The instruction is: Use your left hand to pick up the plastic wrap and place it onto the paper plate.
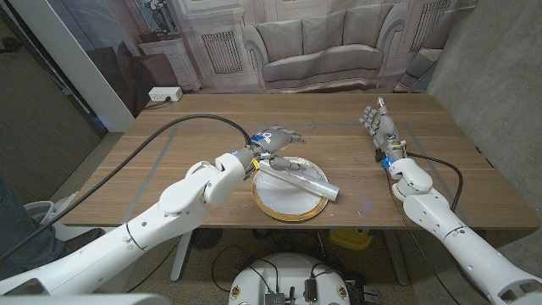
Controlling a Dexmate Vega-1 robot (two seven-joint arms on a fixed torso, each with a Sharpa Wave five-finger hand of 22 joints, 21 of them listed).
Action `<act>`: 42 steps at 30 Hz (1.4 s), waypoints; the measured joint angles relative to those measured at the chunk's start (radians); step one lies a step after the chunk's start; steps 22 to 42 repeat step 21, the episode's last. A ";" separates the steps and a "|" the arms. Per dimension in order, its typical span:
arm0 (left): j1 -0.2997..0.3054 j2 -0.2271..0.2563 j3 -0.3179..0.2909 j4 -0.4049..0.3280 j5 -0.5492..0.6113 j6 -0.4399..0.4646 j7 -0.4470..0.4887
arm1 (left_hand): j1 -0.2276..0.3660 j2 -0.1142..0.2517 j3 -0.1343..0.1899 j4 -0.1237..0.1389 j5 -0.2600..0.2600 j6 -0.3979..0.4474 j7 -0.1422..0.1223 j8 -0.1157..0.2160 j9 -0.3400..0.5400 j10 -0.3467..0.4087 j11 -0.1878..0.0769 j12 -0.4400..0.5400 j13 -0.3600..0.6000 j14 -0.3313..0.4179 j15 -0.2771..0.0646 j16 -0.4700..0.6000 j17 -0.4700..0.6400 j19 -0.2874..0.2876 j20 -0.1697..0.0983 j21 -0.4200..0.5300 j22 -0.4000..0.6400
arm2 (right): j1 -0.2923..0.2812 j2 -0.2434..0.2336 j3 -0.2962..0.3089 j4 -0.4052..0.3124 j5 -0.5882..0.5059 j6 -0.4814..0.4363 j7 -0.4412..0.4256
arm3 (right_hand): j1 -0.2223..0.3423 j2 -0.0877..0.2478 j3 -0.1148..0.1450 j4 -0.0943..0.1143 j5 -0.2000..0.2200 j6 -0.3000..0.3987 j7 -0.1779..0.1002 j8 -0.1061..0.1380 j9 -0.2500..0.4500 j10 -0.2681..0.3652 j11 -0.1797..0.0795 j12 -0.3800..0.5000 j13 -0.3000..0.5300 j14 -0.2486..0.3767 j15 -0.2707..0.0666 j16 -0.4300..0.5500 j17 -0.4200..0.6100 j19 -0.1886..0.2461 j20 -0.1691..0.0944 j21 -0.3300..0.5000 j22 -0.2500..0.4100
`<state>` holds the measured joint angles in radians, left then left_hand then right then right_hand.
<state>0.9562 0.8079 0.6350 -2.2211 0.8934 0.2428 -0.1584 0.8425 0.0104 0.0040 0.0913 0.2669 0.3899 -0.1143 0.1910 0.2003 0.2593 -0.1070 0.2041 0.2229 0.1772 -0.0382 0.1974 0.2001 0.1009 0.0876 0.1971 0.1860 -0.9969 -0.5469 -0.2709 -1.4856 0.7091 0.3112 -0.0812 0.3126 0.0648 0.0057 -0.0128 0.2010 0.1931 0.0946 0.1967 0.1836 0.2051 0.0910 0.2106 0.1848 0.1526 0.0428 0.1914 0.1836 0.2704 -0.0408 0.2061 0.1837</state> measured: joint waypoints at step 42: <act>0.001 0.014 -0.040 -0.022 -0.003 -0.005 0.012 | -0.003 -0.002 -0.004 0.004 0.008 0.000 0.000 0.000 0.000 0.000 0.000 0.000 0.000 0.000 0.000 0.000 0.000 -0.002 0.009 0.000 0.000 | 0.001 -0.007 -0.001 -0.025 -0.012 -0.022 -0.021 | 0.000 0.000 0.000 0.000 0.000 0.000 0.000 0.000 0.000 0.000 0.000 0.000 0.000 0.000 0.000 0.000 0.000 0.000 0.000 0.000 0.000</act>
